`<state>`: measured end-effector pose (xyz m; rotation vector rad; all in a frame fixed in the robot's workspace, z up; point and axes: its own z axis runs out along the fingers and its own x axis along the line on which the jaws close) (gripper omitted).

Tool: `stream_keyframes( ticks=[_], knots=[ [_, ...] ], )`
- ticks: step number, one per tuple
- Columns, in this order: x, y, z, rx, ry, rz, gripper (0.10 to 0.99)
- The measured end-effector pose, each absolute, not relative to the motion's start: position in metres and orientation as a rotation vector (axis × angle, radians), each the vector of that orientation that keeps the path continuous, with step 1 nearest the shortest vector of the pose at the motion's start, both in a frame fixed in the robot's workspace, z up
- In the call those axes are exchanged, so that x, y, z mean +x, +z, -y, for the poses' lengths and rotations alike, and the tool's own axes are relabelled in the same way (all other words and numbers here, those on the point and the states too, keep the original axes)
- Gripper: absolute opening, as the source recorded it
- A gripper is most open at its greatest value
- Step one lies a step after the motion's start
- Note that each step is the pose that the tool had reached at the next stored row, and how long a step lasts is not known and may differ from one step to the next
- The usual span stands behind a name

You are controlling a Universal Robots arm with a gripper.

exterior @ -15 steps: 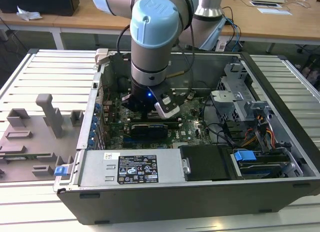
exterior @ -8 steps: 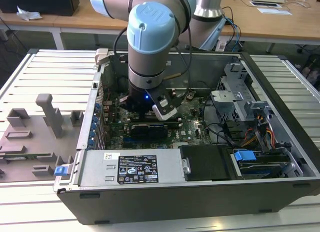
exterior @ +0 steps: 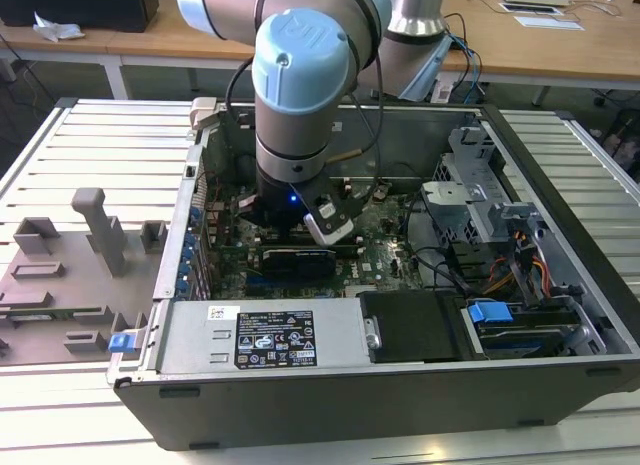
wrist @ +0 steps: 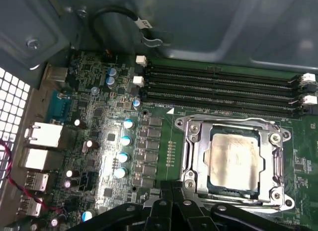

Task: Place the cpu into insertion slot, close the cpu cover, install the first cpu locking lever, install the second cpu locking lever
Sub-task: 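Install the second cpu locking lever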

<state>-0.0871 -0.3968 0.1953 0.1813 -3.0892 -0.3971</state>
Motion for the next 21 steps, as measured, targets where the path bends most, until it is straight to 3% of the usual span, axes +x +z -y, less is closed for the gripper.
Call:
stream_keyframes(
  ticks=[11, 21],
  knots=[
    [-0.050, 0.205, 0.389, 0.177, -0.426, 3.066, 0.106],
    [-0.039, 0.206, 0.352, 0.173, -0.255, 3.079, 0.106]
  ],
)
